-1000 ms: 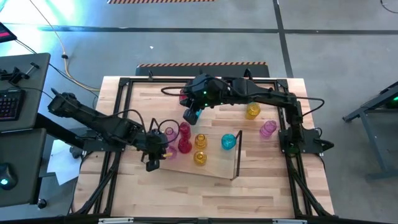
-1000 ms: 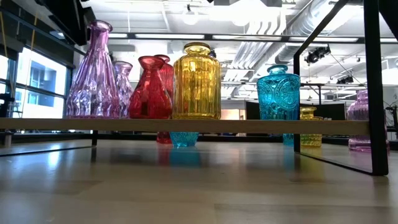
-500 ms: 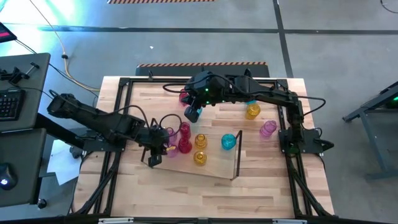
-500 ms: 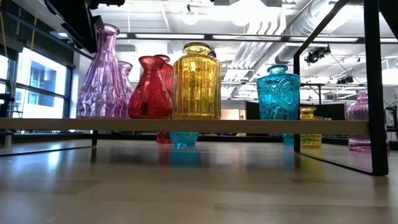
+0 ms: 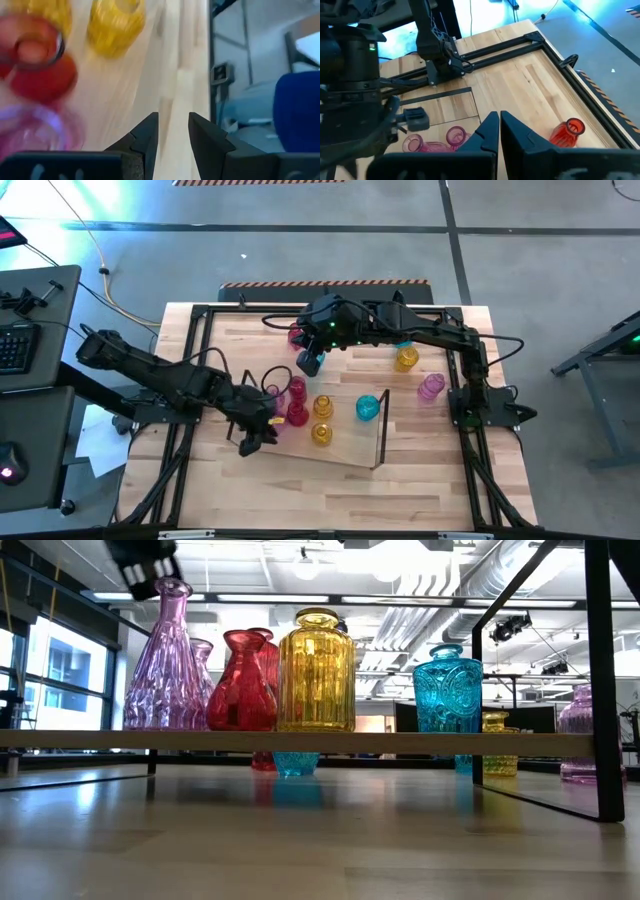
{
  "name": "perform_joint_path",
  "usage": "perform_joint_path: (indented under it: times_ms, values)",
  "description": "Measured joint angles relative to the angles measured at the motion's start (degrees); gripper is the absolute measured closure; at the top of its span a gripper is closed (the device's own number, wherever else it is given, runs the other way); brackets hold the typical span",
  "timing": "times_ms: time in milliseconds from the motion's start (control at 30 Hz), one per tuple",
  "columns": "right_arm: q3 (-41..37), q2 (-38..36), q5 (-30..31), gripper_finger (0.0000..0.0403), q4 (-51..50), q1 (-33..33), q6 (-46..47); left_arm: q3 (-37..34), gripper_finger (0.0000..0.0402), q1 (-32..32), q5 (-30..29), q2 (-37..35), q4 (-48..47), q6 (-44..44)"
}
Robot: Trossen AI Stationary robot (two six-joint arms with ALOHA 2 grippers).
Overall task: Sort vases onto shelf
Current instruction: Put the top violet vase on the shelf aligned with the other violet vase
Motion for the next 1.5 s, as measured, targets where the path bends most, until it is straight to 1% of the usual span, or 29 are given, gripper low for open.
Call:
perform_joint_path:
  times_ms: [200, 300, 533, 800, 1100, 1300, 1500]
  values:
    - [0.0, 0.0, 0.15, 0.0403, -0.03, 0.0, -0.32, 0.0, 0.0303, 0.63, -2.54, 0.52, 5.13, -0.06]
    - [0.0, 0.0, -0.75, 0.0403, -0.04, 0.0, -0.63, 0.0, 0.0303, 0.61, -4.92, 1.65, 5.77, -0.31]
    - [-0.02, 0.0, -1.66, 0.0403, -0.37, 0.06, -1.13, 0.0, 0.0303, 0.57, -4.91, 4.49, 6.88, -1.29]
    - [-0.02, 0.0, -1.75, 0.0403, -0.4, 0.04, -1.54, 0.0, 0.0303, 0.55, -4.92, 4.72, 6.46, -1.83]
    - [-0.02, 0.0, -1.78, 0.0403, -0.42, 0.04, -1.73, 0.0, 0.0303, 0.55, -4.03, 4.7, 3.49, -2.4]
    - [-0.02, 0.0, -1.79, 0.0403, -0.42, 0.04, -1.73, 0.0, 0.0303, 0.55, -2.87, 4.7, 3.13, -2.94]
    - [-0.02, 0.0, -1.79, 0.0403, -0.44, 0.04, -1.7, -0.01, 0.0303, -0.06, 1.41, 4.43, 3.19, -3.45]
